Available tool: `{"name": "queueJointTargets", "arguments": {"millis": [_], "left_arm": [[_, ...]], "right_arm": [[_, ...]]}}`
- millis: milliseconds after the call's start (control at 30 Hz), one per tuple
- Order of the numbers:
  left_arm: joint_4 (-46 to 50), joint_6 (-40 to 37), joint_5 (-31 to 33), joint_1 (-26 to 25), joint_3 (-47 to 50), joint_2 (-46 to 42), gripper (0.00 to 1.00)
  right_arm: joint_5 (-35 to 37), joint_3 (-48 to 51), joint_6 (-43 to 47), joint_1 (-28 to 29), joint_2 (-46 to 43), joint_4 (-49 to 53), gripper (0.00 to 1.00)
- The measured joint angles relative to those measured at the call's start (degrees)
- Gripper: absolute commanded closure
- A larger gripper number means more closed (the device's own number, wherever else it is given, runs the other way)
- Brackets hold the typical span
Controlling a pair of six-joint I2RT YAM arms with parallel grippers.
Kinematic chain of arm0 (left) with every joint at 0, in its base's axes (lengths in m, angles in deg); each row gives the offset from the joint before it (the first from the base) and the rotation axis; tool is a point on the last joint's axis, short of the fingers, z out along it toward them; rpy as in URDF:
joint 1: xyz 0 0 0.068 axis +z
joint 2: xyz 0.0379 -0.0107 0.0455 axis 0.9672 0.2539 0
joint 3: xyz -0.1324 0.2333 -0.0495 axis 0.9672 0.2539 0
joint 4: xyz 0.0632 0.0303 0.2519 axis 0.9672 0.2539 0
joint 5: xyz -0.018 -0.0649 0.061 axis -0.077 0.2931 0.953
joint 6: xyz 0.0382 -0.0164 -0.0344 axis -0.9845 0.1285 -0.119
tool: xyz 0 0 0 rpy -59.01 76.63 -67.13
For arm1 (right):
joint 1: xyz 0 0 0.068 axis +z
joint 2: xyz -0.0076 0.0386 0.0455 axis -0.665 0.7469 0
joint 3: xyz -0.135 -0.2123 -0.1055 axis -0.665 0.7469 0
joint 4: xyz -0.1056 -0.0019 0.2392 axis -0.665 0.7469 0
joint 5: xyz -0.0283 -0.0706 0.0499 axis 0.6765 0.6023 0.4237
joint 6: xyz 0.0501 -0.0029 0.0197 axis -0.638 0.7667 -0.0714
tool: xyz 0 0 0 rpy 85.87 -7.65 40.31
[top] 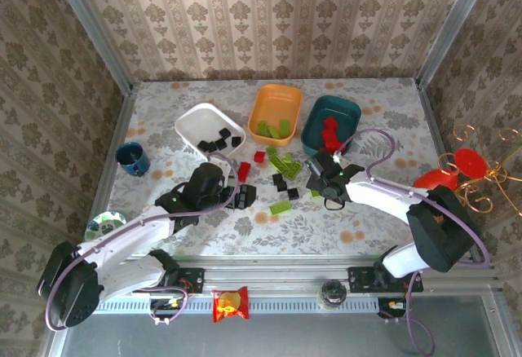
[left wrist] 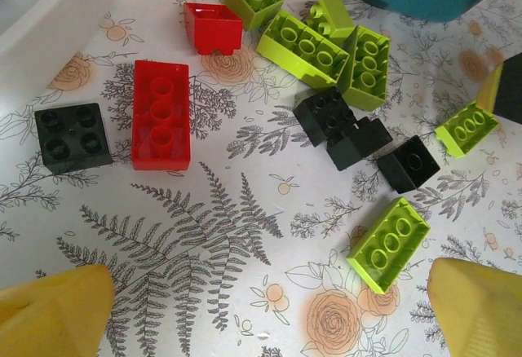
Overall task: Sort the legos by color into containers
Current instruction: Pick up the lego from the center of the table.
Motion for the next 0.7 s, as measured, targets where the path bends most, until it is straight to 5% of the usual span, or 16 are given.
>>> {"name": "queueJointTargets", "arguments": {"millis": [400,700], "left_arm": [[-0.79,0.0,-0.15,0.09,1.49,-1.7,0.0],[-0.83,0.0,-0.37,0.55,1.73,-3.41,0.0]], "right_arm": [[0.92,-1.73,-7.41,0.98,7.17,-1.68,0.31],[1.11,-2.62,-6.73,0.96,8.79,1.55,0.57]]}}
